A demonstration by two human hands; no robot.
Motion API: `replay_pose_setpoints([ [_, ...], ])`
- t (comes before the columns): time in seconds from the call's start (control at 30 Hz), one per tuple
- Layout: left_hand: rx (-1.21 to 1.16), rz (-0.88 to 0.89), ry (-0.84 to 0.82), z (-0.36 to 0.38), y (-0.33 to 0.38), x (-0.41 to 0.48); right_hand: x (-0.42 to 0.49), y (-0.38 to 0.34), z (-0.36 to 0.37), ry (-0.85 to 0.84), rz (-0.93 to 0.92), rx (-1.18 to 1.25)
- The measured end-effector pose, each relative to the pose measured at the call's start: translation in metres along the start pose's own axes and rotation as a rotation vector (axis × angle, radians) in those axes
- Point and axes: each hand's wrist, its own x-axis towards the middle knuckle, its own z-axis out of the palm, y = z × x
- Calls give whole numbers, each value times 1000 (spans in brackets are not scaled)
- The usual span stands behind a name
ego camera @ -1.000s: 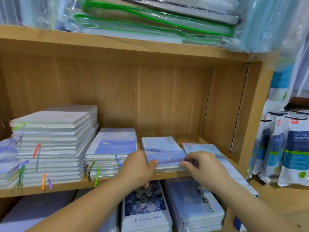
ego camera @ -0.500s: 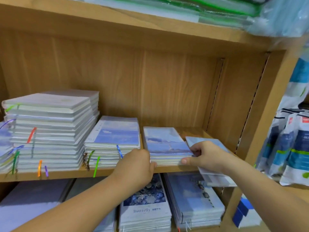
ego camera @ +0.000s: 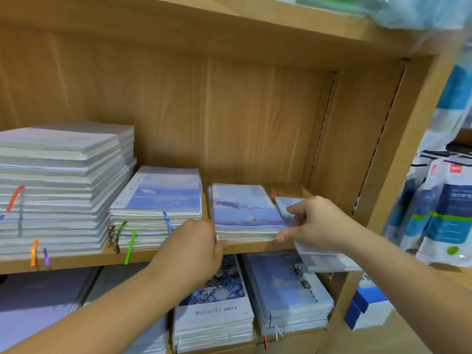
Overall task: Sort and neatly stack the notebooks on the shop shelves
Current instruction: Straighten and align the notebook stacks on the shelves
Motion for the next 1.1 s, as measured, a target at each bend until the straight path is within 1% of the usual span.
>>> replay_pose_setpoints([
  [0.07, -36, 50, 73, -6, 3, -6, -9, 17, -21, 87, 55, 88],
  [0.13, -144, 137, 95, -8, 13, -9, -21, 36, -37, 130, 114, 63],
  [0.2, -219, 214, -10, 0, 33, -7, -33, 54, -41, 143, 183, -43],
  [0.27, -263, 241, -121, 16, 58, 1, -45, 68, -35, 190, 296, -89],
  [0.3, -314, 225, -162, 24, 68, 6, -51, 74, -33, 228, 365, -69],
  [0.37, -472, 134, -255, 38, 84, 17, -62, 85, -28, 291, 458, 31],
  [0.43, -637, 27, -319, 48, 96, 23, -71, 92, -23, 274, 469, 145],
  [0.5, -717, -33, -301, 55, 103, 26, -78, 94, -16, 216, 474, 302],
  [0.73, -815, -64, -237, 58, 126, 34, -97, 100, -10, 201, 539, 662],
  [0.77, -859, -83, -237, 56, 129, 36, -101, 101, -7, 239, 552, 644],
  [0.83, -938, -158, -265, 49, 135, 38, -108, 104, 0, 417, 519, 413],
  [0.9, -987, -240, -300, 41, 139, 40, -115, 96, -1, 599, 347, 209],
  [0.93, -1009, -268, -301, 37, 140, 40, -116, 87, -5, 585, 252, 160],
  [0.97, -1039, -283, -291, 34, 141, 38, -116, 77, -9, 513, 180, 120],
  [1.0, -1074, -288, -274, 30, 141, 36, -114, 67, -12, 410, 146, 63],
  [1.03, -1107, -284, -254, 26, 140, 34, -111, 59, -13, 321, 146, -24],
  [1.07, -1125, -270, -233, 21, 138, 32, -108, 53, -14, 273, 154, -122],
  [1.1, -1124, -248, -213, 18, 132, 29, -105, 47, -16, 260, 168, -187],
])
